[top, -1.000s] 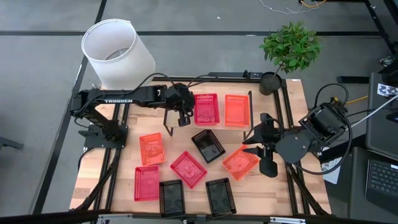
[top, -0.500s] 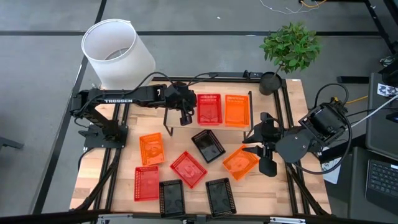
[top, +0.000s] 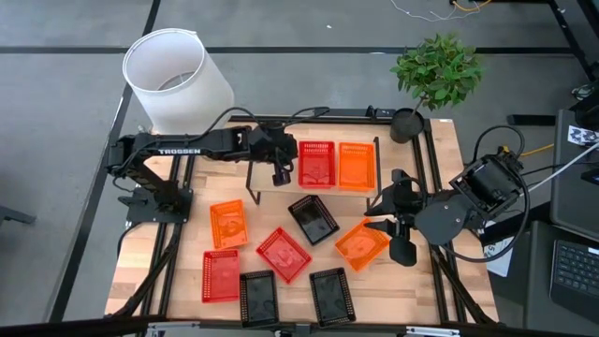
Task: Stack baskets on shelf by color
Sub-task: Put the right red bin on the shelf, then put the bottom left black bin on the shelf
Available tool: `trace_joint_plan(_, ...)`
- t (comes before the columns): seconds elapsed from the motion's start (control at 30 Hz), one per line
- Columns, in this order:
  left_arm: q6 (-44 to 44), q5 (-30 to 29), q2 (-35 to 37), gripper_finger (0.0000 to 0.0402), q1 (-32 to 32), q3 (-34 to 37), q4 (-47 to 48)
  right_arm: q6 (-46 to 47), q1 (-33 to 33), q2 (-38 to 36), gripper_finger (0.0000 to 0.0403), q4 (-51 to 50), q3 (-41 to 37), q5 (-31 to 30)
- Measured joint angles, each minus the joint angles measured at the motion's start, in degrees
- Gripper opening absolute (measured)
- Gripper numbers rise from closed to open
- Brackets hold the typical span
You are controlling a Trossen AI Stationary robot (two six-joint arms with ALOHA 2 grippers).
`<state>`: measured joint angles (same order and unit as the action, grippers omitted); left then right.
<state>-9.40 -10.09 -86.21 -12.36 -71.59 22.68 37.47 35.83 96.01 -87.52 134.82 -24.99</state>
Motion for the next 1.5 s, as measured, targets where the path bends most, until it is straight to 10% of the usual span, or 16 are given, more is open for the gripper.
trace_joint_plan(0.23,-0.2,-1.8,0.0,0.0000,0.0,-0.4,-0.5,0.0,0.0,0.0,0.0108,0.2,0.0,0.0)
trace_joint_plan(0.7,26.7,15.8,3.2,0.0000,20.5,-18.1,38.2,-0.2,1.5,0.0,0.0108,-2.6,-1.0,4.6)
trace_joint_plan(1.1,43.2,2.4,-0.3,0.0002,45.1,-17.9,33.6,10.5,7.3,0.0,0.0108,-2.5,-8.2,4.9)
trace_joint_plan(1.5,48.3,-0.2,-13.3,0.0093,51.2,-17.9,32.9,31.2,12.1,0.0,0.0108,-1.3,-25.2,1.7)
